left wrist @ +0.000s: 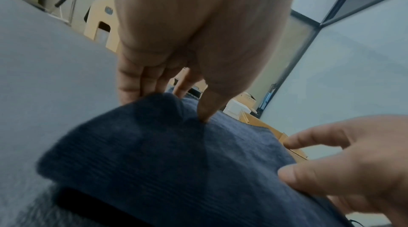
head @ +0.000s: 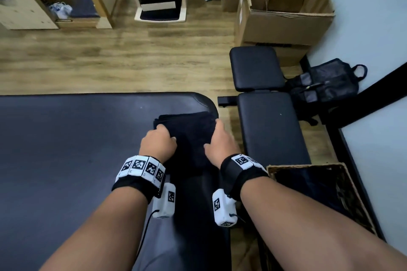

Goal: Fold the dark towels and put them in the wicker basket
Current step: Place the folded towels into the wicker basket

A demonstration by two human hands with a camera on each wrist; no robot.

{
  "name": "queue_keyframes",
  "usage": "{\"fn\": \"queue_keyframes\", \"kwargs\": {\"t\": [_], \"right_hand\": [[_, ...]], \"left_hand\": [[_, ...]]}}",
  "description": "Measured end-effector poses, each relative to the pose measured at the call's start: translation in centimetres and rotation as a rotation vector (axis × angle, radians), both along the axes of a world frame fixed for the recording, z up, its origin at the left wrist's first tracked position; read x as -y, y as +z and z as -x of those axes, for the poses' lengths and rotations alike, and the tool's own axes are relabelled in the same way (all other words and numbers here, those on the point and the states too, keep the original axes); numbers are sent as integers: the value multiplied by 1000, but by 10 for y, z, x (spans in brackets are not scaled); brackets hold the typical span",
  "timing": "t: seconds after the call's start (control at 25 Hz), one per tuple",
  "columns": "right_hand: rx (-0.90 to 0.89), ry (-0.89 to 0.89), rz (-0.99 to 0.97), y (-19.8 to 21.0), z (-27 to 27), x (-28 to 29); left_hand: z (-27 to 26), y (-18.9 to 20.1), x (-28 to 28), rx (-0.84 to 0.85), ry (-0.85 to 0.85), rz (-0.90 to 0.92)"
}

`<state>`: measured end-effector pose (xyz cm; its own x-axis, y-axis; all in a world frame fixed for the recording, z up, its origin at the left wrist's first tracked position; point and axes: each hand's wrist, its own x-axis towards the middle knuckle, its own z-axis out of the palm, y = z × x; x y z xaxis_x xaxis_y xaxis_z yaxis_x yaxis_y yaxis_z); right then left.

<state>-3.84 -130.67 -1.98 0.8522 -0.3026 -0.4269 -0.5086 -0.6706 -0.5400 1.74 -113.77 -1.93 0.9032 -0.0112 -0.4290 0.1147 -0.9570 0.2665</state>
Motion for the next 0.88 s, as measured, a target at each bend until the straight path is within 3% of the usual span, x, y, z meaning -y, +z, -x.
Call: {"fn": "queue_keyframes", "kwargs": {"t": [0.12, 0.24, 0.36, 0.52, 0.68, 0.76, 0.88], "right_hand": [[-133, -43, -43, 3, 6, 8], [-247, -194, -285, 2, 37, 23], [-192, -366, -398, -5, 75, 40], [-141, -537, -508, -18, 125, 70], [-118, -821, -625, -46, 186, 101], [-110, -961, -586, -66, 230, 123], [-146, -1206, -462, -64, 291, 152]], "left_hand": [[8, 4, 1, -6, 39, 77], [25, 7, 14, -26, 67, 161], [39, 7, 39, -42, 139, 212], [50, 4, 92, -137, -51, 182], [89, -14, 160, -217, -273, 241], [119, -27, 202, -267, -403, 267], [167, -42, 270, -334, -599, 250]]}}
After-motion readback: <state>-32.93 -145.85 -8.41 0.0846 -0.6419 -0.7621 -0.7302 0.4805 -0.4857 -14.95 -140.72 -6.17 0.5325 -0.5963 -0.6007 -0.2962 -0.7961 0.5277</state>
